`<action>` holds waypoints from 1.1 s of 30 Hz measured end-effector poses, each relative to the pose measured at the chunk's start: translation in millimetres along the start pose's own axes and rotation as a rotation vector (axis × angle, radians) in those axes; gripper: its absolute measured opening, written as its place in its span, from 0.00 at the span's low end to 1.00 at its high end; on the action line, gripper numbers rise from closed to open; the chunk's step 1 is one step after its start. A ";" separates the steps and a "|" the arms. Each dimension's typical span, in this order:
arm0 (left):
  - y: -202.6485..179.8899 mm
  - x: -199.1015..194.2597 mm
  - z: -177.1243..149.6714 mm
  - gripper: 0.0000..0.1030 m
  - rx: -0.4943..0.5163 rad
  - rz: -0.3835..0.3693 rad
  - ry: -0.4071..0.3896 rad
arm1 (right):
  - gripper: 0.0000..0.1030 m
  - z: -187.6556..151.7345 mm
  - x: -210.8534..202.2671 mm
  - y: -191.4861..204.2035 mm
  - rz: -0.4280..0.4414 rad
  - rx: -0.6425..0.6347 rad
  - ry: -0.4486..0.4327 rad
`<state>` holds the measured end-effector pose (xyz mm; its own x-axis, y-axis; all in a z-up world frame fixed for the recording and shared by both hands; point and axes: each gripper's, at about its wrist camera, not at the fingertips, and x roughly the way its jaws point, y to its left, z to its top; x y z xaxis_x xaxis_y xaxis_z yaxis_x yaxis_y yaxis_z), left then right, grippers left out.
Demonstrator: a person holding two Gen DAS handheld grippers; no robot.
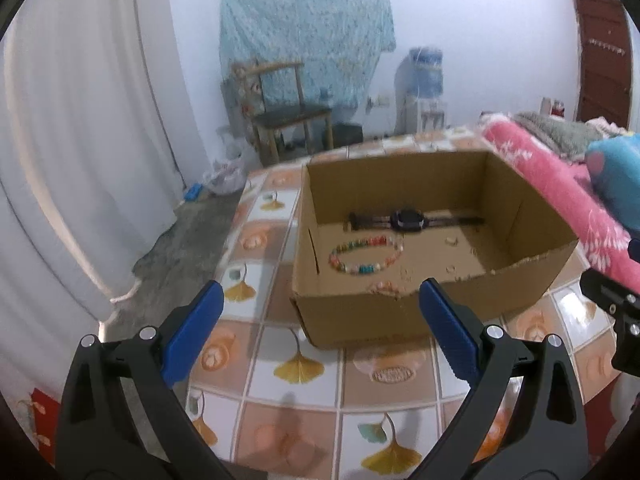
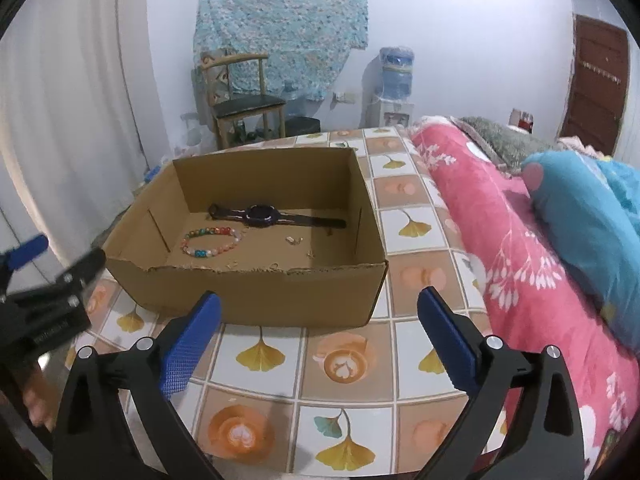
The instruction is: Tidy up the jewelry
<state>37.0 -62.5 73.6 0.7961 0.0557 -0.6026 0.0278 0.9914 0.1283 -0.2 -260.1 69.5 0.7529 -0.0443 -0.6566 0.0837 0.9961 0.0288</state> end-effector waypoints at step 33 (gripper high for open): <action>-0.6 9.9 -7.4 0.92 -0.078 0.029 0.083 | 0.93 -13.1 35.9 21.1 0.036 0.032 0.129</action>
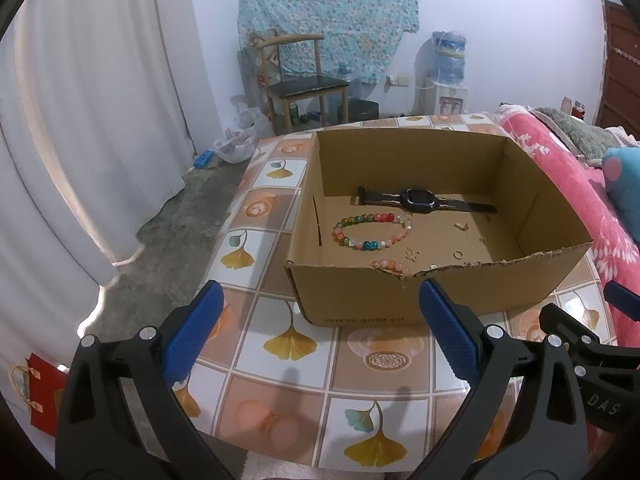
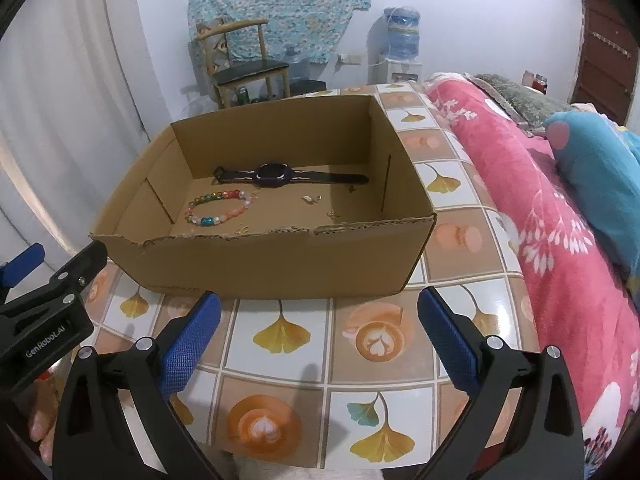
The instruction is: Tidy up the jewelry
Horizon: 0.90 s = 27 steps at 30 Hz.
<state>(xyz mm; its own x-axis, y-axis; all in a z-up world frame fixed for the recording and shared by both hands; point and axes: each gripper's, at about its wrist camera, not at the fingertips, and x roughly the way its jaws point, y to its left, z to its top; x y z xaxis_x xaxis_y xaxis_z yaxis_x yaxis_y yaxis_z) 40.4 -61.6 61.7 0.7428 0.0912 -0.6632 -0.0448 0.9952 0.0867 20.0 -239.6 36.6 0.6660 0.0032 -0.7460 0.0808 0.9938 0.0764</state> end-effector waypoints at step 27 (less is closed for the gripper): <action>1.3 -0.2 -0.6 0.92 -0.025 -0.010 0.007 | 0.93 1.4 -8.3 0.9 0.003 0.010 -0.016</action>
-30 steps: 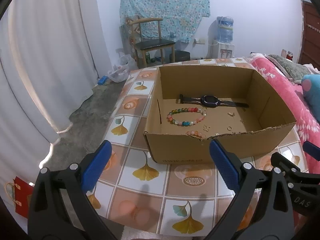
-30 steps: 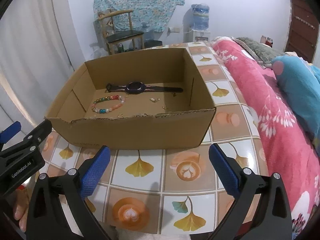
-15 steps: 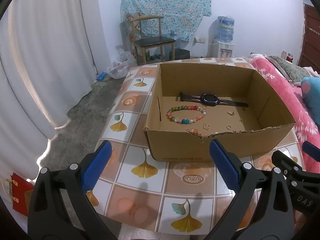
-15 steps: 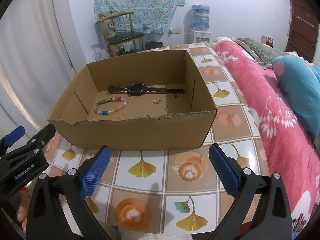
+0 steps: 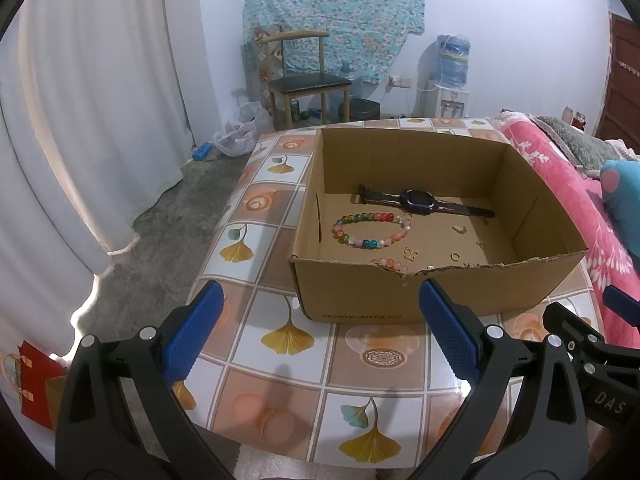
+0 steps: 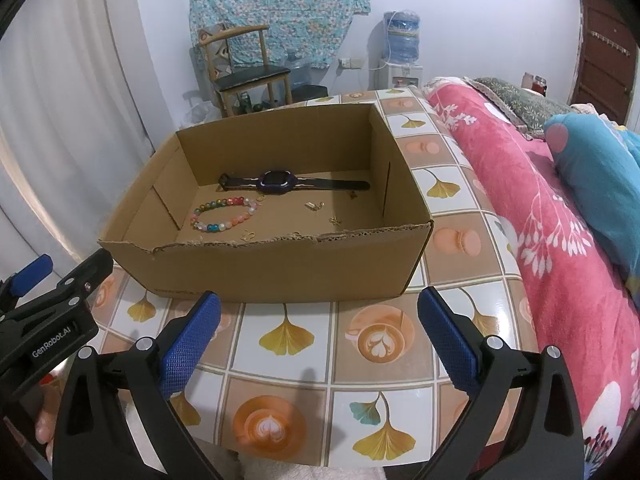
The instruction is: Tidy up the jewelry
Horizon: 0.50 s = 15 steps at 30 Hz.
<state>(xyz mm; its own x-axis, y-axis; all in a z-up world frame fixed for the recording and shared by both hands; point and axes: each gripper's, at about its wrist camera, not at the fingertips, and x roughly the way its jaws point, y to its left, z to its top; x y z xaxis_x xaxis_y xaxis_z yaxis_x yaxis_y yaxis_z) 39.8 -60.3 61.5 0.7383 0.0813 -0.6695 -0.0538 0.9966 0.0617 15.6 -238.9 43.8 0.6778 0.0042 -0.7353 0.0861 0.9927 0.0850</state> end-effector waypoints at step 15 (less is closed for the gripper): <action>1.2 0.1 -0.2 0.92 -0.003 0.001 0.002 | 0.93 1.6 -1.7 2.2 0.004 -0.005 -0.001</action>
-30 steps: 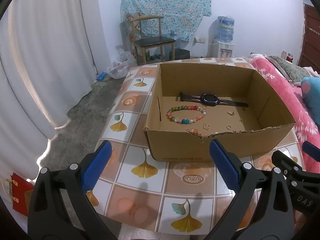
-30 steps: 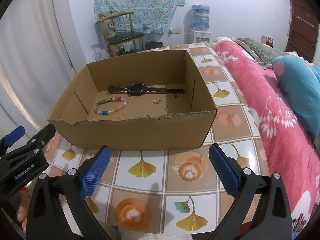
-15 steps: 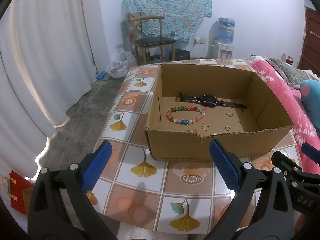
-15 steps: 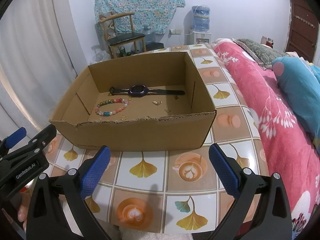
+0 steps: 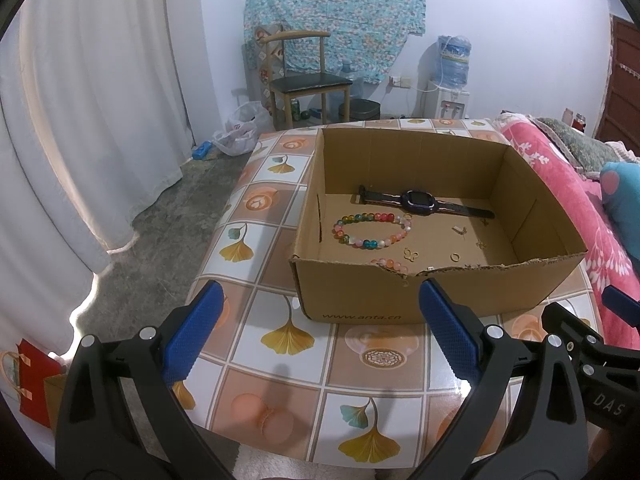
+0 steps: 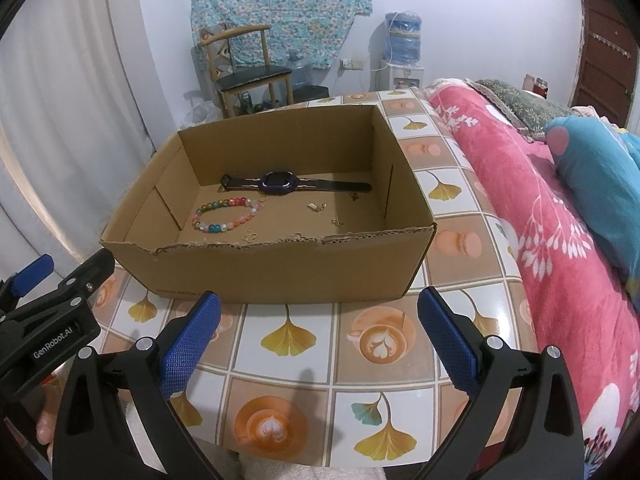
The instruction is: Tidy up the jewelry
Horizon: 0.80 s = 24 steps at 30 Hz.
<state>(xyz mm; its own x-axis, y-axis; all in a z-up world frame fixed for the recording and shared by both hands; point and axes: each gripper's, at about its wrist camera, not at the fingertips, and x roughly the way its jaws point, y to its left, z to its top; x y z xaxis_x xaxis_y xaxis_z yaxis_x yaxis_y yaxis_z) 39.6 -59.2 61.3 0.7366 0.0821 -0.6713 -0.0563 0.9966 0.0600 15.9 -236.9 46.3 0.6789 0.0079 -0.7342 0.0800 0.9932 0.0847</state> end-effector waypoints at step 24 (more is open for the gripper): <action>0.0 -0.1 -0.6 0.92 -0.006 -0.001 0.000 | 0.93 0.1 -1.1 1.6 0.003 0.001 0.001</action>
<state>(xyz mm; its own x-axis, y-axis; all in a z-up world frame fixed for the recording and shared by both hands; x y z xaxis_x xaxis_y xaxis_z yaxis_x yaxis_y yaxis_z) 39.1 -59.2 61.0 0.7367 0.0809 -0.6714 -0.0597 0.9967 0.0546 15.4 -235.3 47.3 0.6782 0.0106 -0.7348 0.0793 0.9930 0.0875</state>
